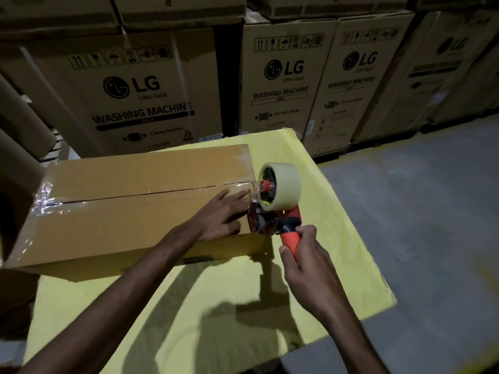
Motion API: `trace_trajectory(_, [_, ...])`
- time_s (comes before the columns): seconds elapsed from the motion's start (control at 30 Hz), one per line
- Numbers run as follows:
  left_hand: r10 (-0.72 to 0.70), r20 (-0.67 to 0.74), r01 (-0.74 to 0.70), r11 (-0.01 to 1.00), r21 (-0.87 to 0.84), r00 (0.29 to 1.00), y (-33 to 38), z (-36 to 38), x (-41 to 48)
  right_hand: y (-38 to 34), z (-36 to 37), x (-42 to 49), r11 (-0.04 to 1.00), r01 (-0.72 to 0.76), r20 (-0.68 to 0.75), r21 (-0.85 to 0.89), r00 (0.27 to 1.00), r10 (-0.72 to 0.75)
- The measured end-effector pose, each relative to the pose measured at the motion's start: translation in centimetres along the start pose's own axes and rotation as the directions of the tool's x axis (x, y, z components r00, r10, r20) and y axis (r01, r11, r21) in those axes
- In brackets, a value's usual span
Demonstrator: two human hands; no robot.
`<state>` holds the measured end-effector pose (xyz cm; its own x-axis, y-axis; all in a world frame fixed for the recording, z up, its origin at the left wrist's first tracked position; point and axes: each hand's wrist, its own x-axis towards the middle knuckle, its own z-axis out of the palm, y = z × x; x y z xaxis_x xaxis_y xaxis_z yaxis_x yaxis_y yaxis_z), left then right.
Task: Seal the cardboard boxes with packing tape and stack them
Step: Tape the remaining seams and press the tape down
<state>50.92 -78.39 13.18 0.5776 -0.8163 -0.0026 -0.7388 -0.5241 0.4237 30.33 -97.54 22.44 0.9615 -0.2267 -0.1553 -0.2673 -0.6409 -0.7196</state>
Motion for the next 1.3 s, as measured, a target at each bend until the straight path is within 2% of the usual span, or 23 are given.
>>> trace_trajectory(0.1, [-0.014,0.079,-0.004,0.977,0.215,0.997,0.2,0.1,-0.7,0.2,-0.1,-0.2,1.0,0.019,0.011,-0.007,1.0,-0.019])
trace_trajectory(0.17, [-0.032,0.071,0.009,0.953,0.302,0.997,0.3,0.3,-0.5,0.4,-0.1,-0.2,1.0,0.019,0.011,0.006,1.0,-0.019])
trace_trajectory(0.27, [-0.006,-0.01,0.009,0.943,0.334,1.0,0.0,0.8,0.0,0.7,0.2,-0.5,0.999,0.042,-0.007,0.008,0.999,-0.042])
trace_trajectory(0.4, [-0.034,-0.014,0.037,0.936,0.349,0.999,0.3,1.1,0.3,0.8,0.5,-0.9,0.998,0.064,-0.04,-0.025,0.997,-0.065])
trace_trajectory(0.53, [-0.043,-0.007,0.043,0.952,0.304,0.999,0.3,0.8,0.3,1.5,0.6,-2.3,0.998,0.051,-0.051,-0.023,0.997,-0.052])
trace_trajectory(0.73, [-0.026,0.015,0.02,0.944,0.328,1.0,-0.4,0.8,0.2,3.6,2.0,-6.1,0.999,0.027,-0.075,-0.03,0.997,-0.029])
trace_trajectory(0.9, [-0.026,0.052,0.005,0.93,0.368,0.998,-0.1,0.2,0.2,5.3,3.7,-7.9,0.997,0.003,-0.102,0.073,0.995,0.004])
trace_trajectory(1.07, [0.076,0.034,-0.083,0.855,0.512,0.997,0.6,0.9,-0.6,5.9,5.3,-7.3,0.99,0.017,-0.145,0.138,0.989,0.003])
trace_trajectory(1.2, [0.139,0.002,-0.12,0.85,0.513,0.99,1.1,0.9,-1.0,6.4,6.6,-7.2,0.983,0.014,-0.166,0.184,0.986,0.017])
trace_trajectory(1.3, [0.283,-0.09,-0.189,0.812,0.552,0.955,1.2,1.1,-1.6,6.7,7.0,-7.3,0.963,0.022,-0.209,0.27,0.977,0.036])
